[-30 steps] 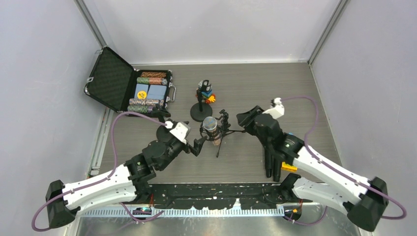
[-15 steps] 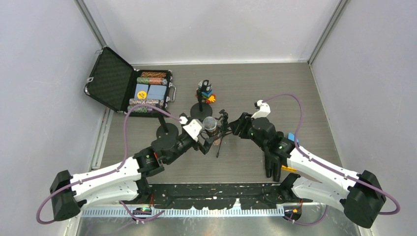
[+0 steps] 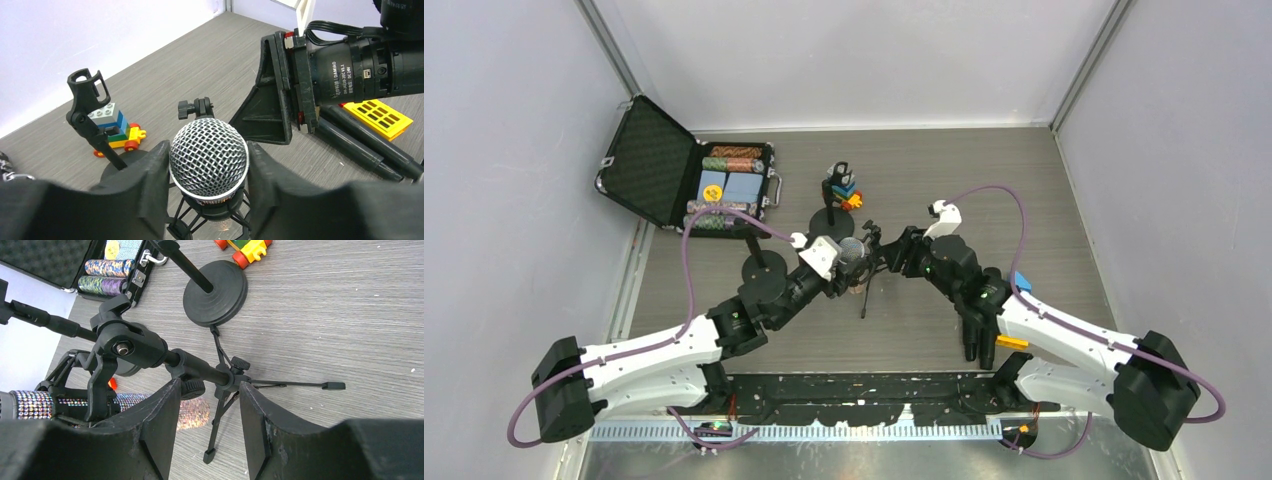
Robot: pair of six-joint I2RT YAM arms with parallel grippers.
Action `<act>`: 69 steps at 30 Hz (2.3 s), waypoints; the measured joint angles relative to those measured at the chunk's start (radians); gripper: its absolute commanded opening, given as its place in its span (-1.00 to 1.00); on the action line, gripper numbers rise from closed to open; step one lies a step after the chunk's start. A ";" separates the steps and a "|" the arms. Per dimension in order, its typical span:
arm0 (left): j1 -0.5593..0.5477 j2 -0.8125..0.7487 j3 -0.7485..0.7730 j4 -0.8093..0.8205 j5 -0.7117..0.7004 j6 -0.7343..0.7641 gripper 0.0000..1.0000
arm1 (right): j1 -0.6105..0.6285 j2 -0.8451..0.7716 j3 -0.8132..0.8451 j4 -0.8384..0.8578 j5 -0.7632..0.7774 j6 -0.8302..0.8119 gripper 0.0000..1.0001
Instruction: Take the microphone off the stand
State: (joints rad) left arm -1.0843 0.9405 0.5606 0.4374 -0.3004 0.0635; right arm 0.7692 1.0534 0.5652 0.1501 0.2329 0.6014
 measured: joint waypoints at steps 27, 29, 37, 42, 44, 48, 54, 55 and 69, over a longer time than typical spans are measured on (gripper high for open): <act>0.000 -0.098 -0.002 -0.103 -0.013 0.001 -1.00 | 0.003 0.088 -0.010 0.090 -0.127 0.002 0.05; 0.000 -0.107 -0.002 -0.114 -0.012 0.001 -1.00 | 0.005 0.135 0.024 0.082 -0.126 0.011 0.00; 0.001 -0.131 0.008 -0.172 0.015 0.031 -1.00 | 0.018 0.201 0.086 0.022 -0.122 0.021 -0.16; 0.001 -0.159 0.012 -0.206 0.064 0.124 -1.00 | 0.017 0.183 0.085 0.010 -0.183 -0.021 -0.19; 0.005 -0.170 0.019 -0.230 0.090 0.161 -1.00 | 0.012 0.174 0.084 0.003 -0.220 -0.047 -0.20; 0.045 -0.188 0.029 -0.283 0.166 0.206 -1.00 | 0.008 0.163 0.076 -0.020 -0.285 -0.085 -0.26; 0.125 -0.210 0.026 -0.299 0.227 0.210 -1.00 | 0.008 0.164 0.072 -0.057 -0.331 -0.104 -0.25; 0.130 -0.210 0.024 -0.296 0.234 0.209 -1.00 | 0.008 0.164 0.072 -0.065 -0.331 -0.104 -0.17; 0.142 -0.193 -0.061 -0.210 0.248 0.119 -1.00 | 0.008 0.046 0.013 0.090 -0.275 0.022 0.01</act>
State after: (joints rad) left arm -0.9421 0.7479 0.4995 0.2276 -0.0521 0.1825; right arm 0.7769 1.0996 0.5781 0.2401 -0.0418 0.6235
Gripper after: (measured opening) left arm 0.532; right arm 0.507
